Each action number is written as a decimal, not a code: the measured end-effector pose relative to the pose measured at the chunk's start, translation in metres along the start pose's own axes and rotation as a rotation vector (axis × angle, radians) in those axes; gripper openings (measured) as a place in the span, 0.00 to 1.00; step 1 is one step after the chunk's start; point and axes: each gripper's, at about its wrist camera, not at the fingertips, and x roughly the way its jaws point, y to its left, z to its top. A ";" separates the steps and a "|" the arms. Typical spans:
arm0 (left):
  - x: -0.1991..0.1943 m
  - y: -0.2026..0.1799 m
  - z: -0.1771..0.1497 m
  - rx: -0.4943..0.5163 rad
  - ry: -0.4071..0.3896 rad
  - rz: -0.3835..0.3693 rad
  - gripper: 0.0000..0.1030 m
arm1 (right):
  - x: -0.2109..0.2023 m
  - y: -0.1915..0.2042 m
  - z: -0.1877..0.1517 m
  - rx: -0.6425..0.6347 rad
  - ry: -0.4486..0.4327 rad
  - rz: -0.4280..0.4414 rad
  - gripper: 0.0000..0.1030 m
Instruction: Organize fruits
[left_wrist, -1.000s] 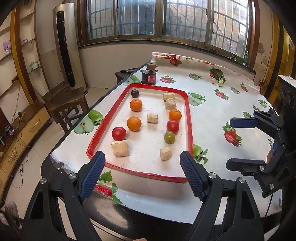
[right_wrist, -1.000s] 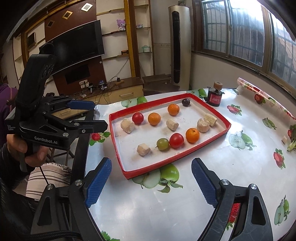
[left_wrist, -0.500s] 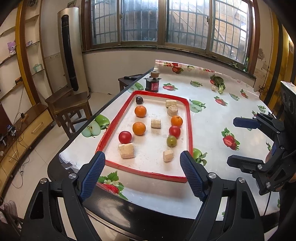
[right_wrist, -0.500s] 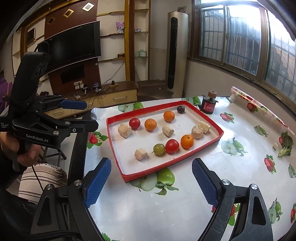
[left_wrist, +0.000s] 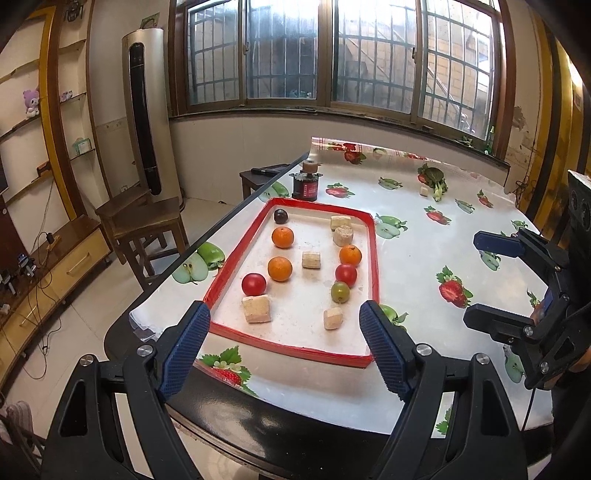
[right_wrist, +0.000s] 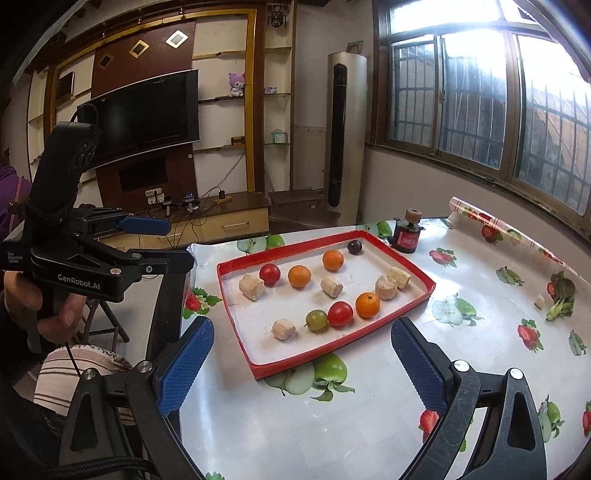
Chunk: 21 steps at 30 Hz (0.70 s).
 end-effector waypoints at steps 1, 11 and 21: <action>-0.001 0.000 0.000 -0.003 -0.006 0.000 0.81 | -0.002 0.000 0.000 0.001 -0.010 -0.002 0.96; -0.004 0.000 -0.002 0.005 -0.011 0.016 0.81 | -0.004 0.004 -0.001 -0.006 -0.006 -0.004 0.98; -0.004 -0.002 -0.002 0.026 -0.016 0.036 0.81 | 0.001 0.004 -0.003 -0.004 0.014 0.000 0.98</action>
